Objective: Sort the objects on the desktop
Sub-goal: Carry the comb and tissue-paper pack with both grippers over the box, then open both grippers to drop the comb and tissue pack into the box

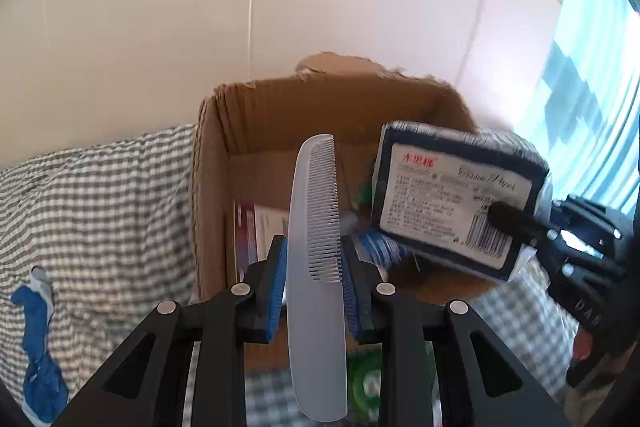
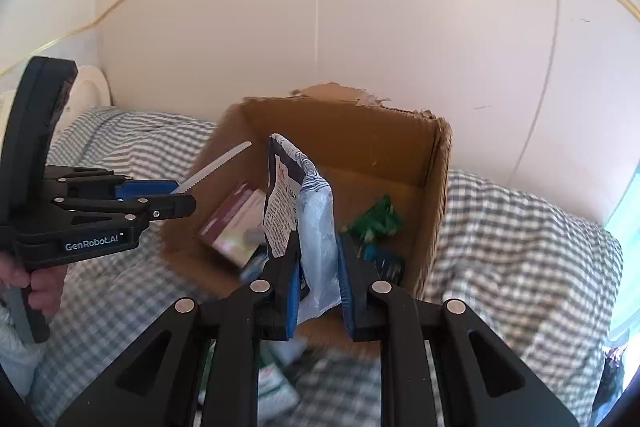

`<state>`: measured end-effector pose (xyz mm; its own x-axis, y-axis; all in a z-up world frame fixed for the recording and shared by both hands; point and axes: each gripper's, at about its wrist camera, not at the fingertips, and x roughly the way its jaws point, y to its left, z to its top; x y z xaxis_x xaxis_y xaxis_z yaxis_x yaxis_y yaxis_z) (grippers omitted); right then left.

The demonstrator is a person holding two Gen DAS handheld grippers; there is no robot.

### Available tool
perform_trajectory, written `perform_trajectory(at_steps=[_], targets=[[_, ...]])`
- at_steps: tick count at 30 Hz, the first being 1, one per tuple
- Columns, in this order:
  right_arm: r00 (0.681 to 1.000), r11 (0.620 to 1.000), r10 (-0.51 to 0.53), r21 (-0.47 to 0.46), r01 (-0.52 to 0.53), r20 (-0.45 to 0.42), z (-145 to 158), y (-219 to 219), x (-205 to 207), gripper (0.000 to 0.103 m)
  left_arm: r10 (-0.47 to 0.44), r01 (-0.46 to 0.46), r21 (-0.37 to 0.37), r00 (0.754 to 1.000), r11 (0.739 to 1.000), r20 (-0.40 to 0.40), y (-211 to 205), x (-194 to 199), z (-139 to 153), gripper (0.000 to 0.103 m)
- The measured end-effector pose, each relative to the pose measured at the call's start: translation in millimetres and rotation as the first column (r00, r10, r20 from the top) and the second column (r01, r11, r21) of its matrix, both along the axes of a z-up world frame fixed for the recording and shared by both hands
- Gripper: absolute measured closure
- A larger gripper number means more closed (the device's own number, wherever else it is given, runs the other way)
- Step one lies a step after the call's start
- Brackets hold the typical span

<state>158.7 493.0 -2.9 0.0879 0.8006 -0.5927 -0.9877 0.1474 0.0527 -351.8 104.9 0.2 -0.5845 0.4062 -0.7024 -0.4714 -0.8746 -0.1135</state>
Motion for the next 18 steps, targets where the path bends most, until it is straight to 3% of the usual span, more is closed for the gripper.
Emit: perform_trajectory(at_steps=[3, 6, 11, 13, 15, 16, 18], targets=[[1.0, 1.0, 0.001, -0.023, 0.0, 0.019, -12, 38, 17, 0.087, 0.002, -0.002, 0.007, 1.0, 1.0, 0.015, 13, -30, -10, 0.077], [1.0, 0.999, -0.008, -0.038, 0.009, 0.024, -23, 65, 30, 0.087, 0.004, -0.003, -0.03, 1.0, 1.0, 0.013, 24, -50, -26, 0.077], [0.999, 0.999, -0.005, -0.034, 0.004, -0.031, -39, 74, 50, 0.08, -0.002, 0.003, -0.018, 0.999, 1.0, 0.036, 28, -62, -51, 0.075], [0.999, 1.0, -0.011, -0.02, 0.01, -0.041, -39, 70, 54, 0.068, -0.014, 0.015, -0.031, 0.999, 0.999, 0.03, 30, -60, -54, 0.058], [0.998, 0.999, -0.038, 0.01, 0.039, -0.045, -34, 62, 56, 0.049, -0.022, 0.023, -0.07, 1.0, 0.997, 0.017, 33, -54, -53, 0.039], [0.997, 0.998, -0.053, 0.029, 0.055, -0.048, -32, 58, 59, 0.049, -0.012, 0.012, -0.087, 1.0, 0.996, -0.003, 33, -49, -50, 0.035], [0.996, 0.996, -0.075, 0.054, 0.078, -0.051, -27, 48, 60, 0.045, 0.009, -0.012, -0.087, 0.999, 0.996, -0.037, 33, -39, -44, 0.012]])
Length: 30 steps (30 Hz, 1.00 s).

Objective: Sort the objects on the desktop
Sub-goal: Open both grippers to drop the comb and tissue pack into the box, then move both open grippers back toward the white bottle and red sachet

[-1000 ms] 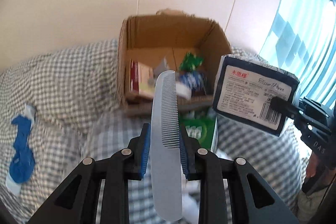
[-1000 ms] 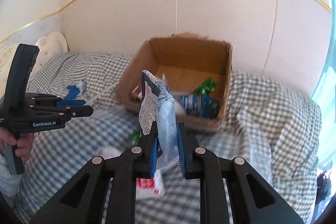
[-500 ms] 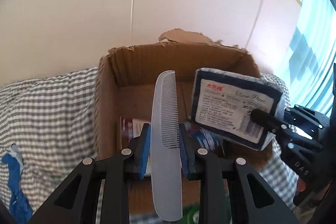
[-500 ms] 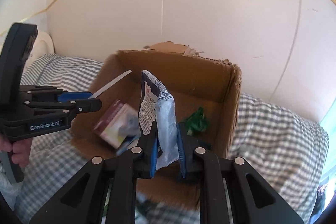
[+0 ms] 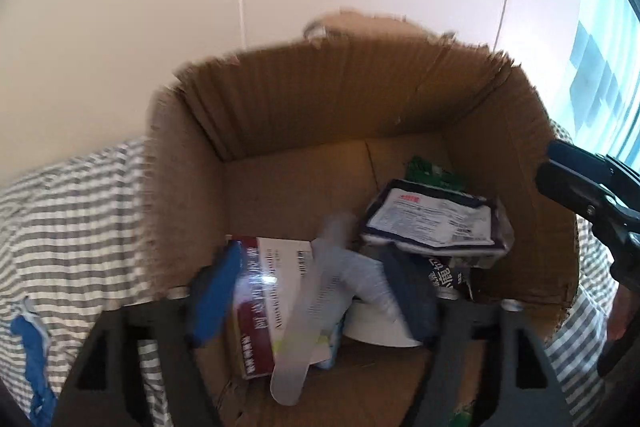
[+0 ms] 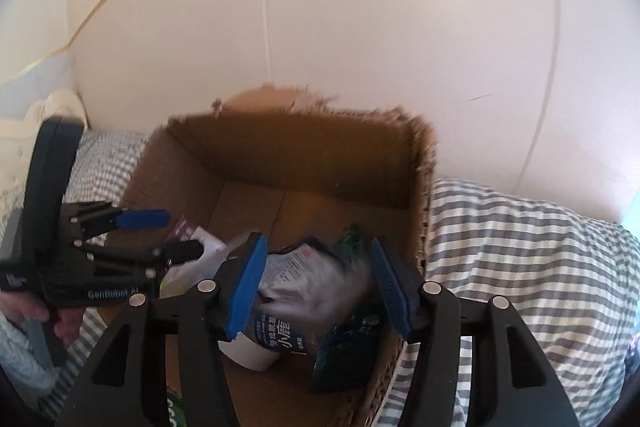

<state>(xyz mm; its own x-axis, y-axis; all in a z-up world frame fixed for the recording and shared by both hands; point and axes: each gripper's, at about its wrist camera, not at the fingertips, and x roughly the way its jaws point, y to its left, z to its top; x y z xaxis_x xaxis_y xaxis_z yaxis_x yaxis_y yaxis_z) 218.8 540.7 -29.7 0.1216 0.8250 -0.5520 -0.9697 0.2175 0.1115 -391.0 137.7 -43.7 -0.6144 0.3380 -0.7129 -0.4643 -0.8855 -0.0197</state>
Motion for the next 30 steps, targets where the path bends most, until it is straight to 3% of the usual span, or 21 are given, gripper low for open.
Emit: perform_trajectory(at_steps=[3, 6, 16, 23, 30], targets=[[0.999, 0.999, -0.044, 0.026, 0.044, -0.015, 6, -20, 0, 0.04, 0.028, -0.027, 0.041, 1.0, 0.999, -0.012, -15, 16, 13, 0.007], [0.997, 0.997, -0.063, 0.03, 0.064, -0.051, 5, -39, 2, 0.04, 0.047, -0.05, 0.072, 0.998, 0.996, 0.036, -31, 31, 19, 0.007], [0.982, 0.999, 0.023, -0.041, -0.031, -0.186, -13, -113, -46, 0.039, 0.15, -0.149, -0.021, 0.98, 0.989, 0.134, -88, 112, 0, 0.007], [0.979, 0.987, 0.058, -0.135, -0.086, -0.197, -37, -137, -88, 0.034, 0.141, -0.131, -0.058, 0.966, 0.99, 0.217, -99, 177, -25, 0.007], [0.971, 0.977, 0.079, -0.176, -0.12, -0.224, -54, -171, -115, 0.034, 0.084, -0.054, -0.119, 0.962, 0.991, 0.262, -78, 220, -46, 0.007]])
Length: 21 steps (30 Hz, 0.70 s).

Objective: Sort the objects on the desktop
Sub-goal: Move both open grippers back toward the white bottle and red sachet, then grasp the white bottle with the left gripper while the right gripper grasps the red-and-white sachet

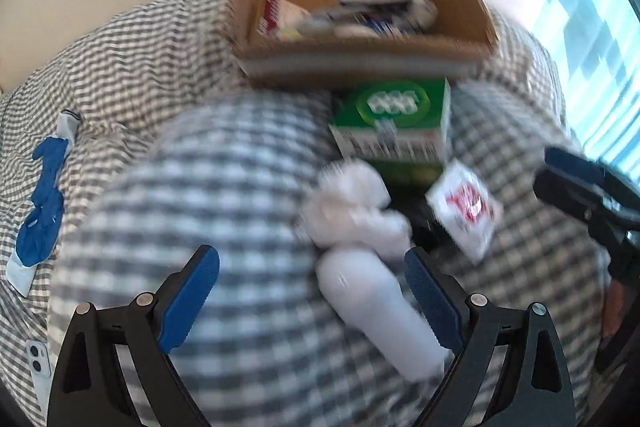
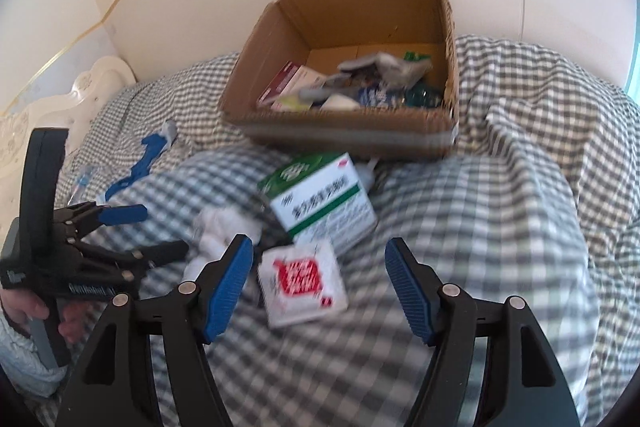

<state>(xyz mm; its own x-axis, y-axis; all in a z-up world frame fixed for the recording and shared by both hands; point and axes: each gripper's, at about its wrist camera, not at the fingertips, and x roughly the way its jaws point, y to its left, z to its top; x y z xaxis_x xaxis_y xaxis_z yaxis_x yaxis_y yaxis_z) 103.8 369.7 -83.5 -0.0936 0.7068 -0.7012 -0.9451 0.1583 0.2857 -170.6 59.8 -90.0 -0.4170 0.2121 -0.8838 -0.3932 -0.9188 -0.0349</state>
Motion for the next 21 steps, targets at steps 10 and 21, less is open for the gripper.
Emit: perform_trajectory(at_steps=[10, 21], targets=[[0.999, 0.997, 0.044, -0.07, -0.044, 0.002, -13, -3, -14, 0.034, -0.067, 0.067, -0.006, 0.996, 0.998, 0.054, 19, 21, -23, 0.014], [0.983, 0.95, 0.185, -0.256, -0.18, -0.002, -34, 47, -24, 0.032, -0.104, 0.101, 0.024, 0.981, 0.995, 0.162, 22, 12, -42, 0.049]])
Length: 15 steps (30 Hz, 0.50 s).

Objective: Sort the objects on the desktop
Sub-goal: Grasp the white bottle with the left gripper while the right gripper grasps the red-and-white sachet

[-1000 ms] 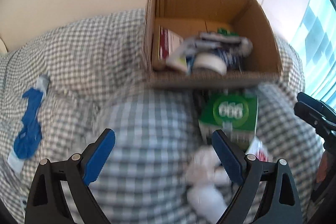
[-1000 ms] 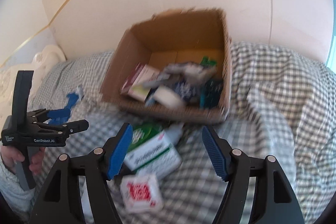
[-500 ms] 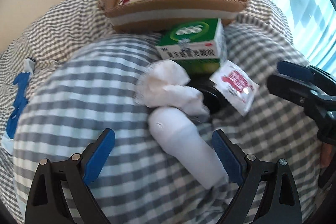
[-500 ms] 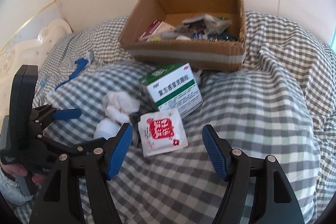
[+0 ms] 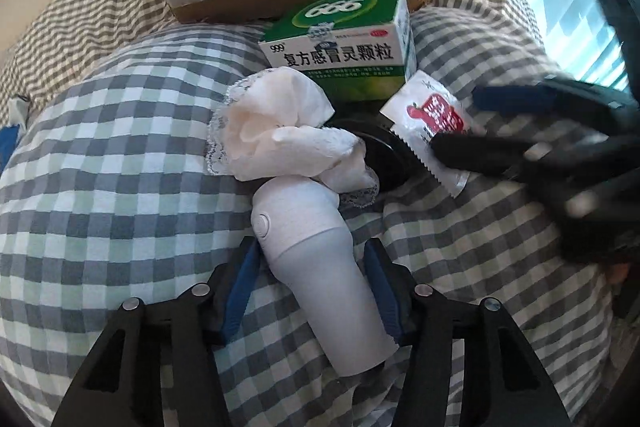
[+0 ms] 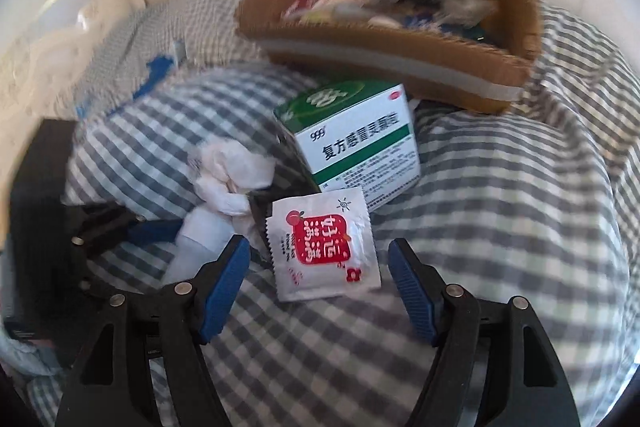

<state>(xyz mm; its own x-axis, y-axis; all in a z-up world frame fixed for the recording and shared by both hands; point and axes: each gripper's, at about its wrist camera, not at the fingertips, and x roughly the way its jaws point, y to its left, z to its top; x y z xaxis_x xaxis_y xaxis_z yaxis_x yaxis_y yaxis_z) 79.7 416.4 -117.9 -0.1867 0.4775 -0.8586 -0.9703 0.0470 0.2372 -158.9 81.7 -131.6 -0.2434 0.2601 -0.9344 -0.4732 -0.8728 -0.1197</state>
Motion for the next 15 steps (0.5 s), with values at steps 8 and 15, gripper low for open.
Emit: perform_trajectory(at_steps=[8, 15], targets=[[0.989, 0.99, 0.091, -0.119, -0.077, 0.115, -24, 17, -24, 0.034, 0.022, -0.023, 0.029, 0.999, 0.999, 0.029, -8, -6, 1, 0.055], [0.988, 0.992, 0.084, -0.1, -0.072, 0.128, -23, 8, -27, 0.053, 0.03, -0.03, 0.032, 1.0, 0.999, 0.005, -15, -1, 7, 0.057]])
